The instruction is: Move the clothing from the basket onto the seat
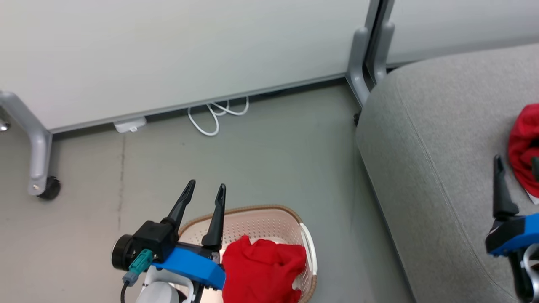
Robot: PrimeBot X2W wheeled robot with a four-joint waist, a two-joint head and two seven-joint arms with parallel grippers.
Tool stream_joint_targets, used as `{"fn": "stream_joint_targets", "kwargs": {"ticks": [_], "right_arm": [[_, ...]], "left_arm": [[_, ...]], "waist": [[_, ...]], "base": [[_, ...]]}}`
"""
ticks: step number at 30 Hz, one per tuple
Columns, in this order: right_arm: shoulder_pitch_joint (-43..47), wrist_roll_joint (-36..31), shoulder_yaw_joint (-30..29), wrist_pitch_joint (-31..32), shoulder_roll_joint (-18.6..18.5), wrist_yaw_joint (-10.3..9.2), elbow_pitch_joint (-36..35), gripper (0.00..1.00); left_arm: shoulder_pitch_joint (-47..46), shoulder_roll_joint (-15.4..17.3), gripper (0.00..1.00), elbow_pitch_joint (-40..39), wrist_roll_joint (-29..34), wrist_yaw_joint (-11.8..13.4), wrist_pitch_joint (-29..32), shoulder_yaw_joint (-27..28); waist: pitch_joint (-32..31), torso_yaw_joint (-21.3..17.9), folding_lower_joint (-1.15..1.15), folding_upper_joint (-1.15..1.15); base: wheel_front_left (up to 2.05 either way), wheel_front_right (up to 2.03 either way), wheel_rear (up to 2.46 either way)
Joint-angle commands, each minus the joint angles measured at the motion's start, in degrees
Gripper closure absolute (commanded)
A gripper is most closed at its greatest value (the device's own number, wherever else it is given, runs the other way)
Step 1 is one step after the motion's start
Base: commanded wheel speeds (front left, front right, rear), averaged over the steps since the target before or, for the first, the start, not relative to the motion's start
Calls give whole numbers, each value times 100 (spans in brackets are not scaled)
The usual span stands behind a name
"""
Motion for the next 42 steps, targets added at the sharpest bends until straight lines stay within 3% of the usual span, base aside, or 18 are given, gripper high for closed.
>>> {"fn": "stream_joint_targets", "kwargs": {"ticks": [1,8,19,42], "right_arm": [[245,-41,101,42,133,1,-257,0],[946,-142,409,129,553,1,-930,0],[1440,-54,880,39,757,1,-903,0],[1203,112,1289,-156,787,1,-517,0]], "left_arm": [[107,-5,0,53,53,-12,-15,98],[308,-2,0,176,138,-12,-15,314],[462,25,0,231,210,-12,-15,683],[624,8,0,181,248,-12,-15,876]], "waist": [[-251,214,2,0],[-574,555,2,0],[-835,917,2,0],[-807,853,2,0]], "base": [[0,0,0],[0,0,0],[0,0,0],[0,0,0]]}}
